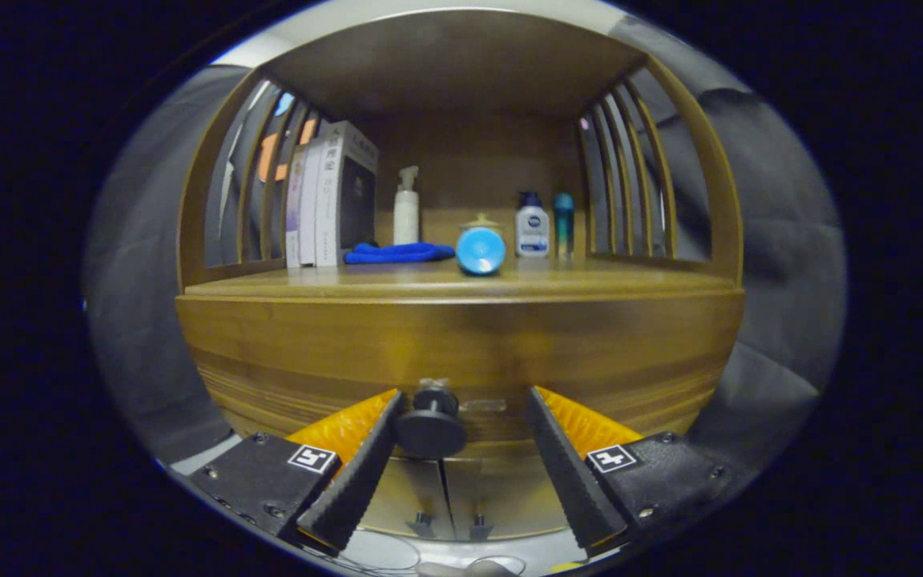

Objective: Pull open the drawer, take out the items inside it, and place them on the countertop above the cabinet.

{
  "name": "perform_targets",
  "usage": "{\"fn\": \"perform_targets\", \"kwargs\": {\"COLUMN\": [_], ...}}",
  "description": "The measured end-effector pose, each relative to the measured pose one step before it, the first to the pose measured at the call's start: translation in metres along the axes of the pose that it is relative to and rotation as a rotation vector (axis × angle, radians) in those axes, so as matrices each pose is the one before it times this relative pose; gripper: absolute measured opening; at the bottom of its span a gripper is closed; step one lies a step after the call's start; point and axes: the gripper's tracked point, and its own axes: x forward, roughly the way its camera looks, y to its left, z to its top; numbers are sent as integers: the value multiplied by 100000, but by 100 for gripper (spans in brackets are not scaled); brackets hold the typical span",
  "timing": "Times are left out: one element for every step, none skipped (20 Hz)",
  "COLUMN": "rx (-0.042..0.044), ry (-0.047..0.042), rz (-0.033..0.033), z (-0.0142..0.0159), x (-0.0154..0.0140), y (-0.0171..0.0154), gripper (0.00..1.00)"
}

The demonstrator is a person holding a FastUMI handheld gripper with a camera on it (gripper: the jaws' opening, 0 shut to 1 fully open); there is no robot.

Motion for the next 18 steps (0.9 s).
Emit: {"fn": "perform_targets", "kwargs": {"rx": [2751, -419, -2942, -4341, -4247, -3271, -2458, -1466, -1132, -919, -431, 546, 1743, 2814, 3336, 2843, 1540, 104], "ry": [-148, -1799, -2233, -1374, -880, -1014, -1761, -1867, -1216, -588, -112, 312, 938, 903, 201, -882, -609, 83], "rz": [-390, -678, -1898, -2356, -1000, 109, 1488, 2300, 1845, 1463, 1249, -352, -953, -88, -179, 157, -340, -826], "z": [256, 596, 475, 563, 472, 573, 695, 710, 388, 211, 29, 33, -127, 40, 207, 469, 404, 240], "x": [-901, -1089, -1128, -1293, -1503, -1508, -1353, -1151, -1023, -895, -663, -463, -486, -385, -240, -216, 44, -74], "y": [74, 281, 203, 119, 478, 732, 1112, 1104, 919, 609, 406, -154, -422, -402, -423, -577, -611, -769], "gripper": [100, 100, 100, 99, 98, 97, 98, 98, 98, 98, 99, 100, 100, 100, 100, 100, 100, 100]}}
